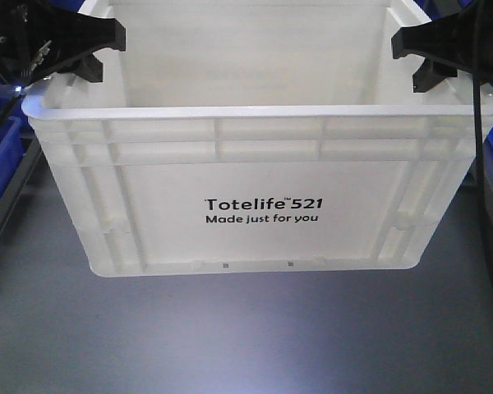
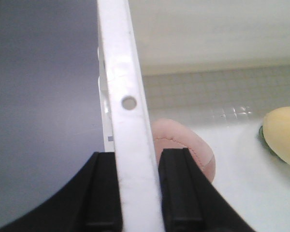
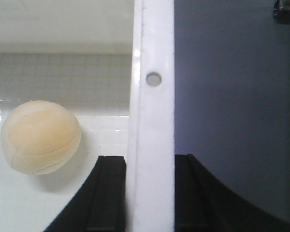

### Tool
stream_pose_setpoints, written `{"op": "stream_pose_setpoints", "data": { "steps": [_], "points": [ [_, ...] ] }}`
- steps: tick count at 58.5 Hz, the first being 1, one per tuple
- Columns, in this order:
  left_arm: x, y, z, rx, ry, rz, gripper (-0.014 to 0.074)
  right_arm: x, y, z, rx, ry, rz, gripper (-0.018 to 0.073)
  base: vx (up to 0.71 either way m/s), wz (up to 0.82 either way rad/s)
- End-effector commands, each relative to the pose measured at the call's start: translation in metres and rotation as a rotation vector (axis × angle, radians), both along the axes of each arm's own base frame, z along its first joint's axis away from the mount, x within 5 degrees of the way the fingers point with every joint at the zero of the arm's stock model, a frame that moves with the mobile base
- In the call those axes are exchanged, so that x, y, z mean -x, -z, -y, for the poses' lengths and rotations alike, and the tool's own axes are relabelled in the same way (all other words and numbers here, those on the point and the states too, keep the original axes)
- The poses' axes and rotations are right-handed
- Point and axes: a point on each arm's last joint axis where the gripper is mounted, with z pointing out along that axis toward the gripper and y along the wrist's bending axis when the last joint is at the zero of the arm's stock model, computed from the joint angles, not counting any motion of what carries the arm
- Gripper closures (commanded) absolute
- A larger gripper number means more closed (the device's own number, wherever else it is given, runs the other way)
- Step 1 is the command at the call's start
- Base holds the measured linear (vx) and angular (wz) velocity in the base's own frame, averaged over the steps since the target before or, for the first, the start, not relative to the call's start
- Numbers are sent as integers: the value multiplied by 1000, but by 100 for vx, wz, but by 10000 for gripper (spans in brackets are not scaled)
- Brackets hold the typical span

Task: Place moving items into box and shelve
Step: 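Carry the tote in both grippers toward the blue-bin shelf rack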

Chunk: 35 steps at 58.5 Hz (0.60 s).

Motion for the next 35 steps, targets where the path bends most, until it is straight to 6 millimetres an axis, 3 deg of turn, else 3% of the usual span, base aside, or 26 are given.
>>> {"op": "stream_pose_setpoints", "data": {
  "steps": [1, 35],
  "points": [
    [7, -36, -10, -9, 0, 217, 597, 6, -30, 13, 63, 15, 181, 560, 46, -49],
    [7, -36, -10, -9, 0, 216, 597, 6, -30, 13, 63, 15, 180, 560, 52, -31]
  ]
}}
